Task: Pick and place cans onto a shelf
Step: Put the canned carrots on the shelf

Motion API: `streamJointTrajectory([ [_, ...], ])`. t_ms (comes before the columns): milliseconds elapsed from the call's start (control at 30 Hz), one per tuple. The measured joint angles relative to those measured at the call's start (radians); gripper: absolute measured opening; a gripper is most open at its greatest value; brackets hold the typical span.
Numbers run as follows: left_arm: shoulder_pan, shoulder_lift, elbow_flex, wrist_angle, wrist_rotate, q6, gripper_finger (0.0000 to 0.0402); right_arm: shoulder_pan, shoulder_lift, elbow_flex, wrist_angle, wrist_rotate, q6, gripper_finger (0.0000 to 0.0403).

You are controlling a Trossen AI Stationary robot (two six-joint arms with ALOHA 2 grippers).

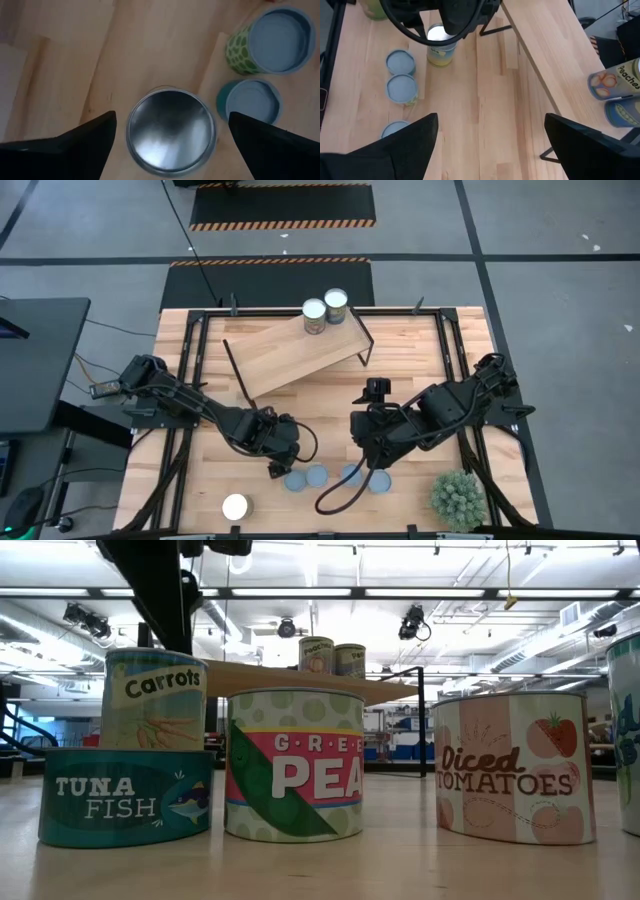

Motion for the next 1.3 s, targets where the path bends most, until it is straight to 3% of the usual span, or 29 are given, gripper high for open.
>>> streamJointTrajectory([
  [567, 0.01, 0.0, -0.007, 0.009, 0.038, 0.0, 0.0389, -0.012, 0.001, 0.0, 0.015, -0.005, -0.001, 0.0373],
  [1067, 0.016, 0.071, -0.007, 0.012, 0.084, 0.013, 0.0389, -0.012, 0.002, 0.0, 0.036, -0.006, -0.021, 0.0373],
  [1300, 0.032, 0.109, -0.007, 0.035, 0.137, 0.031, 0.0368, -0.013, -0.019, 0.0, -0.074, -0.007, -0.021, 0.0373],
])
